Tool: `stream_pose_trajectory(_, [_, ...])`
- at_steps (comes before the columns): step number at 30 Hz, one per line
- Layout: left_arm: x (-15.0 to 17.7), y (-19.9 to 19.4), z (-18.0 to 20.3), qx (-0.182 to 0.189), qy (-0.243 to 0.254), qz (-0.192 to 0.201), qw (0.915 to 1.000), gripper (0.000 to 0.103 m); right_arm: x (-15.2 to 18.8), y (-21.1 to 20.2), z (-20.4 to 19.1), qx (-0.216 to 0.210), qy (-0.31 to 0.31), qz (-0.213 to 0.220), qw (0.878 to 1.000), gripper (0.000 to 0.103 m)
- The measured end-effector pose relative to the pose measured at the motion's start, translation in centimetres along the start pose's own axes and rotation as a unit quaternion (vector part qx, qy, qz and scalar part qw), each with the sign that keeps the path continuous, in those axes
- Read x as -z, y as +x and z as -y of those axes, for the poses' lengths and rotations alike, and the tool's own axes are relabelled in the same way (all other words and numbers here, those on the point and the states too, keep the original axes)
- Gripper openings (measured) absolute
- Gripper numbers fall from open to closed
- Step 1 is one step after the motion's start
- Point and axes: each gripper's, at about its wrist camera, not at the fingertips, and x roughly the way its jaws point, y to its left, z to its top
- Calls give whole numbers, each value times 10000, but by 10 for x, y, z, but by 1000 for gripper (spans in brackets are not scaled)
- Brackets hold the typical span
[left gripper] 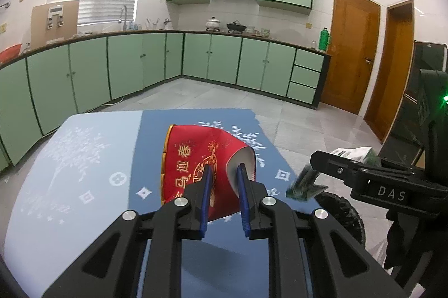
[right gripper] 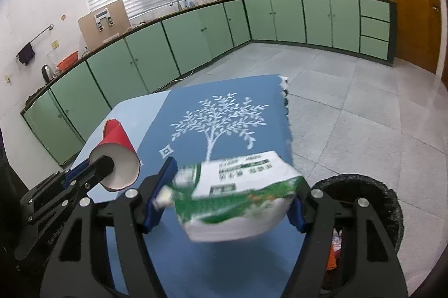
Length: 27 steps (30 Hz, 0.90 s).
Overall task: Collect trash
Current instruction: 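Carry the red cup and milk carton over the black bin and open both grippers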
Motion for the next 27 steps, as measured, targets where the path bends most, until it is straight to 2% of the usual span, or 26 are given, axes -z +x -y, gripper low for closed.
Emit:
stream_pose_trajectory(10, [-10, 15, 47, 523, 144, 72, 9985, 18, -4, -29, 44, 350, 111, 221, 9991, 67])
stream_pose_trajectory(16, [0, 19, 52, 510, 171, -91, 9985, 18, 15, -16, 62, 371, 325, -128, 9987, 69])
stream_pose_trajectory(27, [3, 22, 63, 576, 259, -169, 9979, 18, 21, -27, 71, 629, 422, 63, 9971, 77])
